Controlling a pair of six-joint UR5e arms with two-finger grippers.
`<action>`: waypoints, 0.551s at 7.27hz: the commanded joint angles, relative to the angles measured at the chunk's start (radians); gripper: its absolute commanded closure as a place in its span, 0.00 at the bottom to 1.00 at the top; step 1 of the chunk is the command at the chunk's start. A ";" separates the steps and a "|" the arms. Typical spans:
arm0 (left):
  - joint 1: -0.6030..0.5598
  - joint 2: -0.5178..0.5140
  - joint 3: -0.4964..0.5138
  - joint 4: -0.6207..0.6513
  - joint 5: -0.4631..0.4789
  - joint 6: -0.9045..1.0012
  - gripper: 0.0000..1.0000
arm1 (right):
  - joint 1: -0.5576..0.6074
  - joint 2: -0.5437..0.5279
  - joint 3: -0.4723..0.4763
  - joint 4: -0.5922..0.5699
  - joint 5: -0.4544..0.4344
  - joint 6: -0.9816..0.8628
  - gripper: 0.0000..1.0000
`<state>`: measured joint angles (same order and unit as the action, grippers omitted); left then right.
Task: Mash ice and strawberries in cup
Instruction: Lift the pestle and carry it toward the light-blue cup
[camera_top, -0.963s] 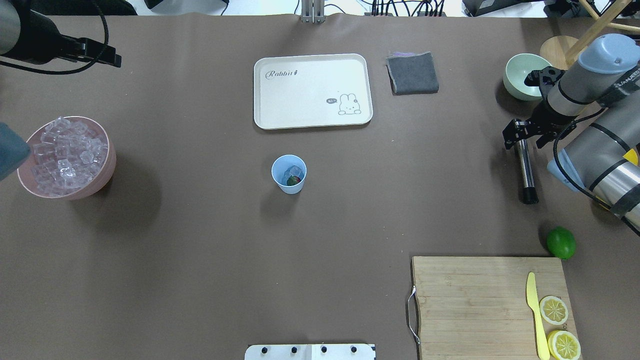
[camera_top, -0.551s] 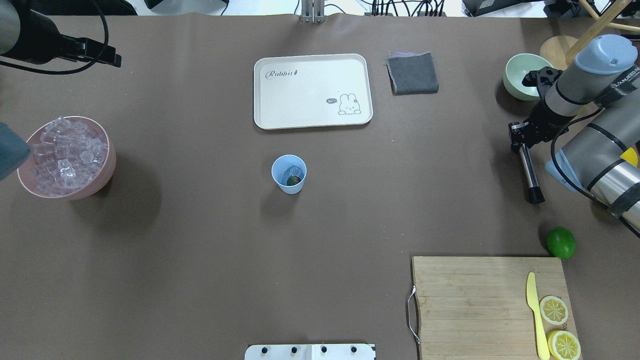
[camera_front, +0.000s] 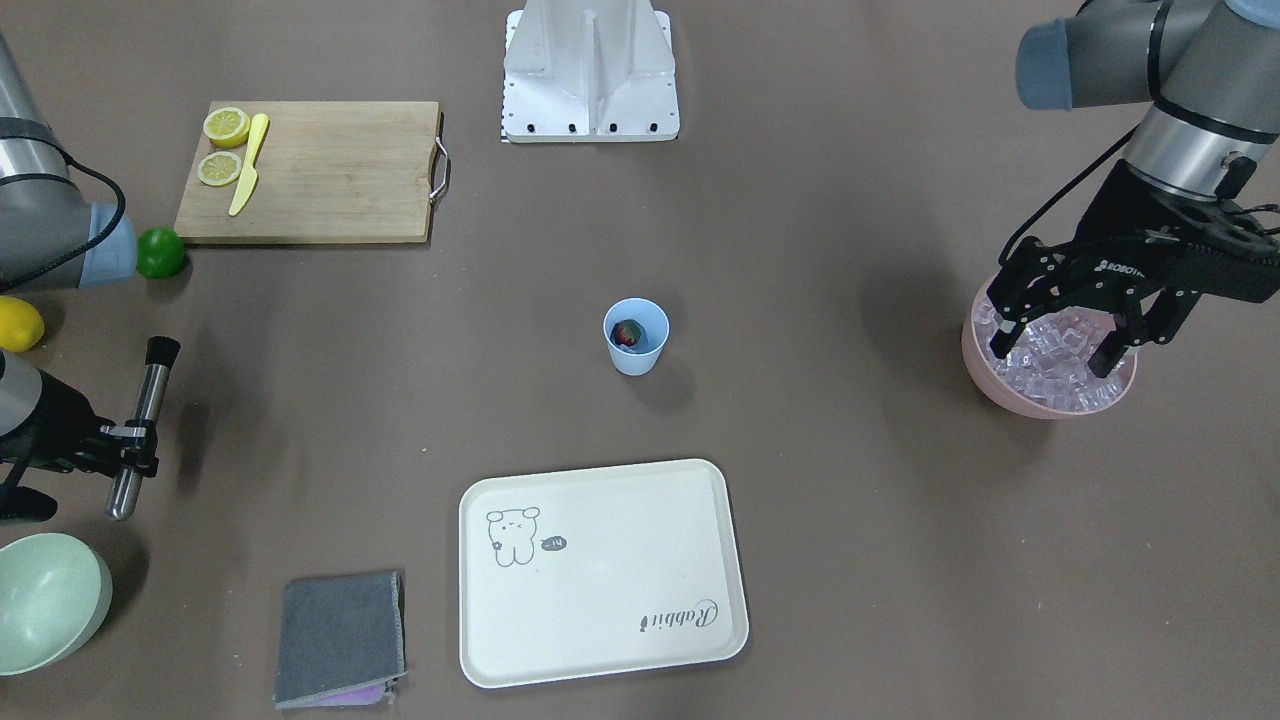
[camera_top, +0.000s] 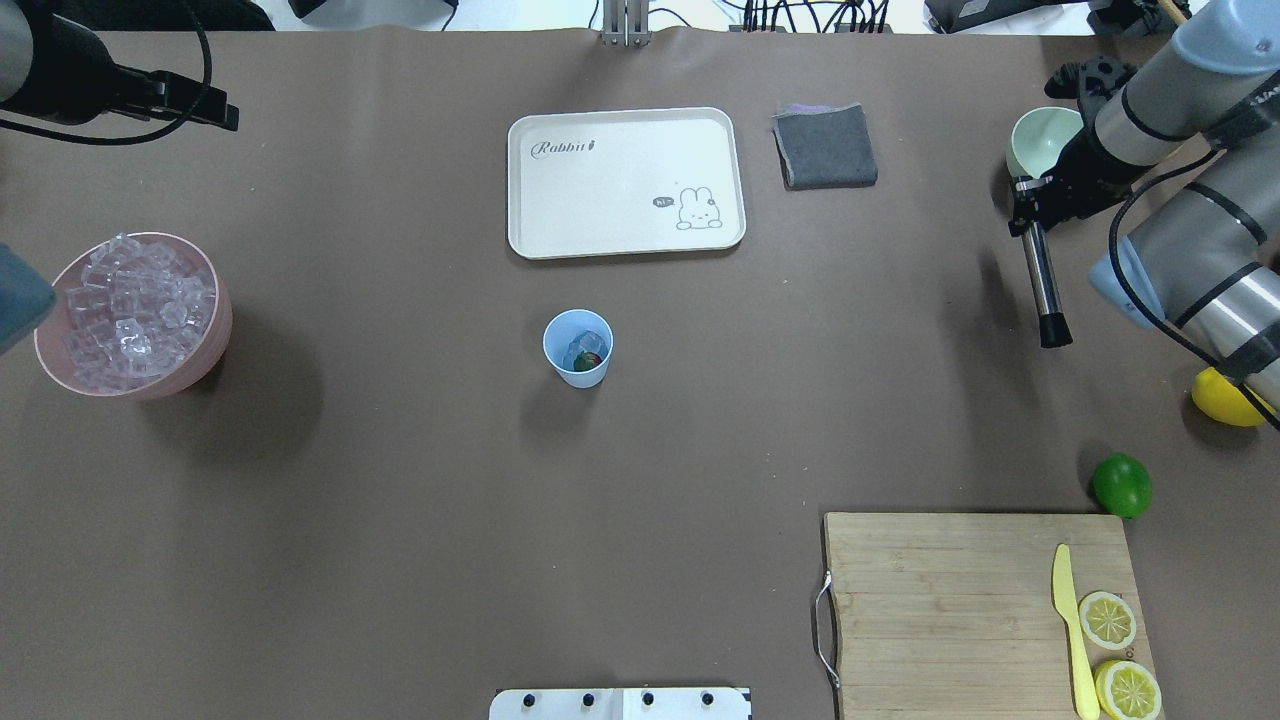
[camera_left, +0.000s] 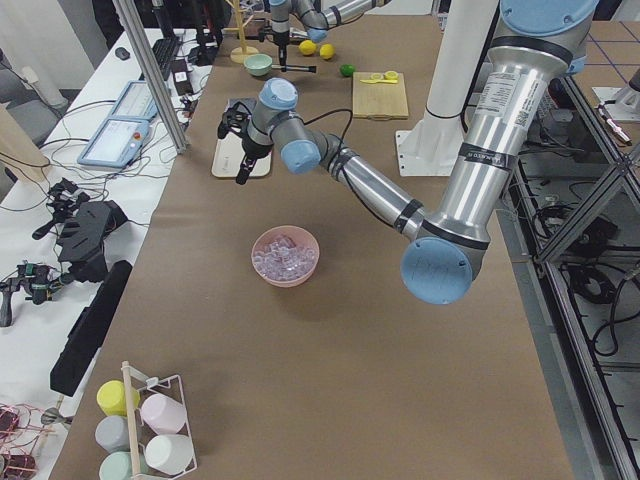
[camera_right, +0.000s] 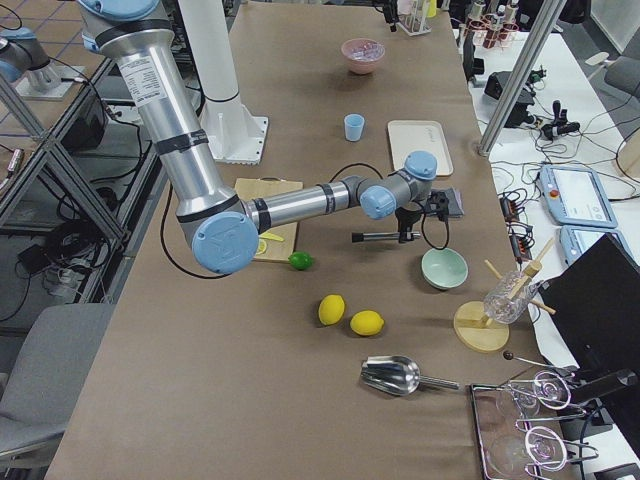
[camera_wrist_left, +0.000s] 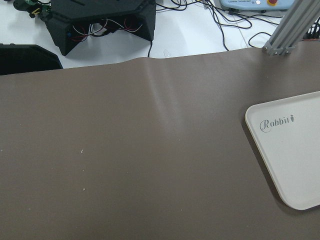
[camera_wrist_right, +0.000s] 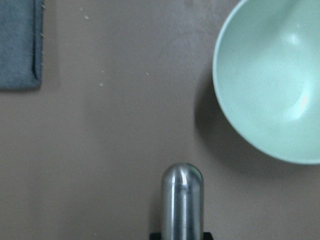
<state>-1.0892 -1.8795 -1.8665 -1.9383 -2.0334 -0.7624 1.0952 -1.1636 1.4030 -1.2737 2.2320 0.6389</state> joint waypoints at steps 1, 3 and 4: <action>-0.011 0.002 0.003 0.007 -0.001 -0.002 0.03 | 0.040 0.111 0.014 0.000 -0.009 -0.004 1.00; -0.018 0.005 0.013 0.013 -0.002 -0.005 0.03 | 0.055 0.154 0.115 0.016 -0.017 -0.002 1.00; -0.017 0.005 0.033 0.013 -0.008 -0.003 0.03 | 0.055 0.148 0.181 0.022 -0.028 0.005 1.00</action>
<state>-1.1055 -1.8735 -1.8521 -1.9268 -2.0369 -0.7661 1.1465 -1.0204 1.5032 -1.2585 2.2146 0.6362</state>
